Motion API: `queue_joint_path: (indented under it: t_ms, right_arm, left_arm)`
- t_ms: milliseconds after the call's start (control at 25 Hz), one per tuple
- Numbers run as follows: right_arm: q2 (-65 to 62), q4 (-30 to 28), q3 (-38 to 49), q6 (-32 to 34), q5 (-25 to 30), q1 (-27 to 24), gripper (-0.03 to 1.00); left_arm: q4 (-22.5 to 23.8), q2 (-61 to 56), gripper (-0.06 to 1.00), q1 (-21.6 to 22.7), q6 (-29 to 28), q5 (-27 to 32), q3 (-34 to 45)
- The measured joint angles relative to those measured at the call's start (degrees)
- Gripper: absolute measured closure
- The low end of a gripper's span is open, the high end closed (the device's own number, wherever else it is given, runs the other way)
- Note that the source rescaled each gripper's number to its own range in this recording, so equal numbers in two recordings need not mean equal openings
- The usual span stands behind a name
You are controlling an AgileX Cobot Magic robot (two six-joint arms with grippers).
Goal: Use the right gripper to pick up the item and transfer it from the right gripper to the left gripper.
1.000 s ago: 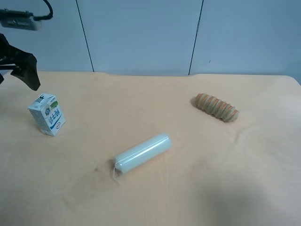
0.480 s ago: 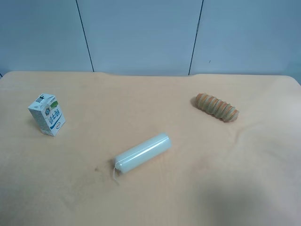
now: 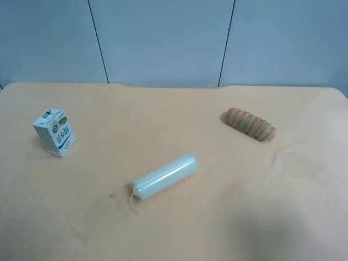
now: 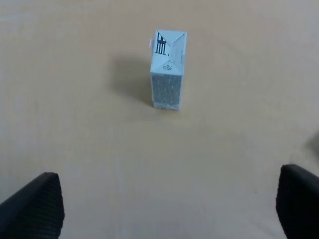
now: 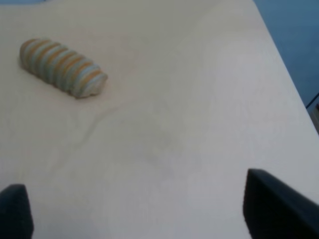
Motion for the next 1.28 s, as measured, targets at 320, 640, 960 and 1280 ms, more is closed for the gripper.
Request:
queue_joint_path:
  t_ms: [320, 640, 960, 1280]
  right_arm:
    - [0.0, 0.0, 0.0, 0.0, 0.0, 0.0, 0.24]
    - [0.0, 0.0, 0.0, 0.0, 0.0, 0.0, 0.24]
    - [0.0, 0.0, 0.0, 0.0, 0.0, 0.0, 0.24]
    - [0.0, 0.0, 0.0, 0.0, 0.0, 0.0, 0.24]
  left_arm:
    - [-0.2, -21.01, -0.05, 0.0, -3.55, 2.42, 11.82]
    - [-0.2, -29.58, -0.05, 0.0, -4.38, 4.95, 18.8]
    - [-0.14, -29.63, -0.05, 0.0, -4.38, 1.88, 19.56]
    - [-0.19, -30.35, -0.06, 0.53, -1.65, 0.28, 20.14]
